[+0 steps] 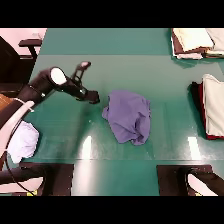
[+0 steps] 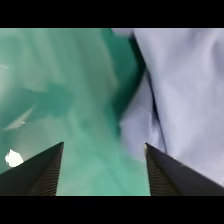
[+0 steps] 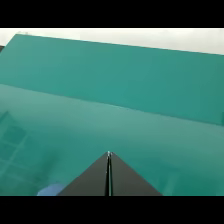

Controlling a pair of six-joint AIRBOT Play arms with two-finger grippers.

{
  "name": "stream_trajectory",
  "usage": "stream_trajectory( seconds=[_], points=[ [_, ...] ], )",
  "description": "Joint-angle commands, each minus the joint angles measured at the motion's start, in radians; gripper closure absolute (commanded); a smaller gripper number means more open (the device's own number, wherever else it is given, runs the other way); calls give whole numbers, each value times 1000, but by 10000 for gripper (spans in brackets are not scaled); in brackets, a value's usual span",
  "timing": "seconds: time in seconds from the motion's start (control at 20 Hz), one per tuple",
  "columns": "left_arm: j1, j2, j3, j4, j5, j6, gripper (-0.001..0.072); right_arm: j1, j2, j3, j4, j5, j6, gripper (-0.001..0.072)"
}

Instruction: Fold the shirts.

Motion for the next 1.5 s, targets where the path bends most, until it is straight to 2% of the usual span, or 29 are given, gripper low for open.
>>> stream_trajectory(
  seconds=[0.0,0.15,0.2,0.25,0.35,0.5,0.7,0.75,0.8,0.85,1.0,1.1,1.2,1.35,1.45],
  points=[
    [-26,-82,-73,-141,76,55,120,1,-28,1,5,59,8,694],
    [-76,-130,-72,-190,145,80,121,1,-59,1,5,108,26,694],
    [-83,-129,-72,-190,162,80,181,1,-68,1,5,120,26,694],
    [-83,-128,-68,-191,169,80,387,0,-77,1,5,139,27,694],
    [-69,-127,-44,-186,167,80,668,1,-99,-4,5,197,29,694],
    [3,-111,33,-176,114,80,684,0,-80,-152,4,230,29,694],
    [103,-75,103,-129,91,80,684,0,-8,-553,5,186,60,678],
    [115,-72,103,-127,91,81,684,2,-1,-671,22,153,79,470],
    [119,-73,103,-121,89,81,684,2,-2,-775,73,124,79,217],
    [119,-73,103,-98,89,80,684,6,-15,-880,150,81,77,176],
    [116,-73,103,-86,89,80,684,93,-104,-1084,399,-82,-19,178],
    [116,-73,103,-80,83,80,684,196,-184,-1123,524,-182,-76,178],
    [116,-73,103,-80,77,80,684,306,-274,-1096,580,-272,-107,179],
    [116,-73,103,-77,68,80,684,413,-393,-993,576,-344,-107,193],
    [116,-73,103,-53,64,80,684,440,-461,-913,565,-351,-108,346]
  ],
)
